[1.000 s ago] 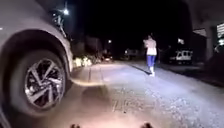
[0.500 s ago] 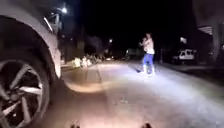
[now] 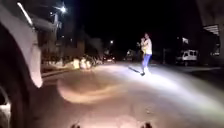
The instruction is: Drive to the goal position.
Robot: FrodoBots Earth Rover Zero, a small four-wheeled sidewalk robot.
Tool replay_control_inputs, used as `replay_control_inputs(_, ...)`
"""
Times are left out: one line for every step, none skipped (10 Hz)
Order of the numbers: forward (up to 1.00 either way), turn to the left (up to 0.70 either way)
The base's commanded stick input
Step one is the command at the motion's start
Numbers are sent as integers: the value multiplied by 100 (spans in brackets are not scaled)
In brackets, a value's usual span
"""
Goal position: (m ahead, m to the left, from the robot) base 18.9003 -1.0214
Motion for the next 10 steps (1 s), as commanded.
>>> replay_control_inputs(85, 0)
replay_control_inputs(85, 0)
replay_control_inputs(85, 0)
replay_control_inputs(85, 0)
replay_control_inputs(85, 0)
replay_control_inputs(85, 0)
replay_control_inputs(85, 0)
replay_control_inputs(85, 0)
replay_control_inputs(85, 0)
replay_control_inputs(85, 0)
